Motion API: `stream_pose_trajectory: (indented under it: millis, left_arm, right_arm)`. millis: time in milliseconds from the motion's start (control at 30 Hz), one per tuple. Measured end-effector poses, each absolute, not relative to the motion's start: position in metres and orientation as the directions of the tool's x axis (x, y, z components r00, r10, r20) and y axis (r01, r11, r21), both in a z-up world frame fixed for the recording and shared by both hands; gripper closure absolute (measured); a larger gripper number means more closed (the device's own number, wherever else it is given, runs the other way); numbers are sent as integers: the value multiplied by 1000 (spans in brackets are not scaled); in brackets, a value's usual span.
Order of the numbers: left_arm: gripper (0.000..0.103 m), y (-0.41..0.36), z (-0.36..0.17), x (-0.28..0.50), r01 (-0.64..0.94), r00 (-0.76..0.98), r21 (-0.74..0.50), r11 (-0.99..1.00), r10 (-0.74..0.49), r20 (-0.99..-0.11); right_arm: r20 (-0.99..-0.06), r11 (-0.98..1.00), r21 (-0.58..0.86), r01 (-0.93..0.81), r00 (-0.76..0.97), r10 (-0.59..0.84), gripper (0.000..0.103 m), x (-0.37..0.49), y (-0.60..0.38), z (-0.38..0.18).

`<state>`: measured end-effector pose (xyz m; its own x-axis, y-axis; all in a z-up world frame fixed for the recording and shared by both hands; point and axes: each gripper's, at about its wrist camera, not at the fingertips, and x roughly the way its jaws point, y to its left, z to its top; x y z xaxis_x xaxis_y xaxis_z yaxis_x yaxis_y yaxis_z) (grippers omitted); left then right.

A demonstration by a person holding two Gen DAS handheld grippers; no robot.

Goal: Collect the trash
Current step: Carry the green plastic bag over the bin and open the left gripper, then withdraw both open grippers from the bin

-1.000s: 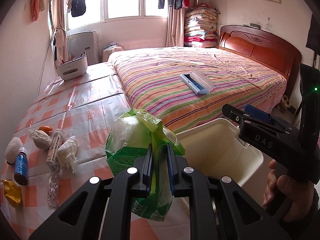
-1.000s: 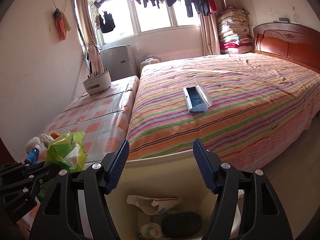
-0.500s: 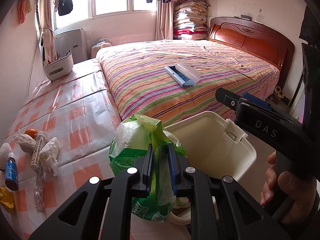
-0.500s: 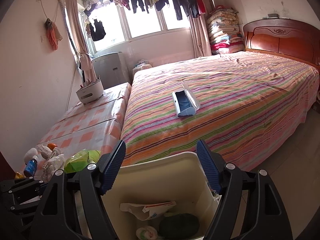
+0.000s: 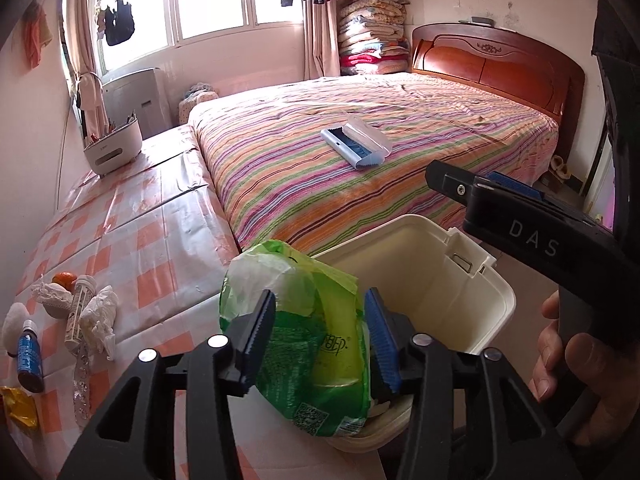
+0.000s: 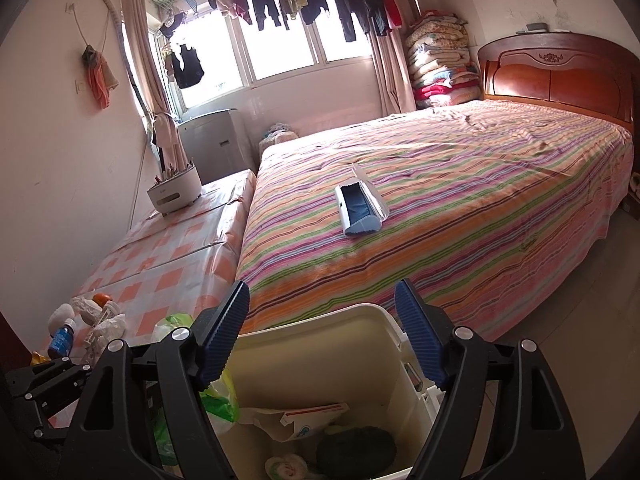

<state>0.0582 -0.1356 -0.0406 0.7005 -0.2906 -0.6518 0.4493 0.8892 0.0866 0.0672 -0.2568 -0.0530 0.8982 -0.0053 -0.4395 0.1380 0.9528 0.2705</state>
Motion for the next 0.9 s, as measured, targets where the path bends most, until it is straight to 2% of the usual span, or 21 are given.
stream_pose_trajectory:
  millis: [67, 167, 900]
  left_arm:
    - [31, -136, -37, 54, 438, 729, 114, 892, -278, -625]
    - [28, -136, -33, 49, 431, 754, 155, 889, -260, -603]
    - [27, -73, -42, 68, 330, 766, 173, 928, -156, -624]
  right_arm:
    - [-440, 953, 269, 140, 898, -8, 28, 67, -256, -53]
    - [-443, 952, 271, 142, 896, -8, 28, 67, -257, -54]
    - [-468, 966, 237, 103, 883, 21, 27, 83, -227, -55]
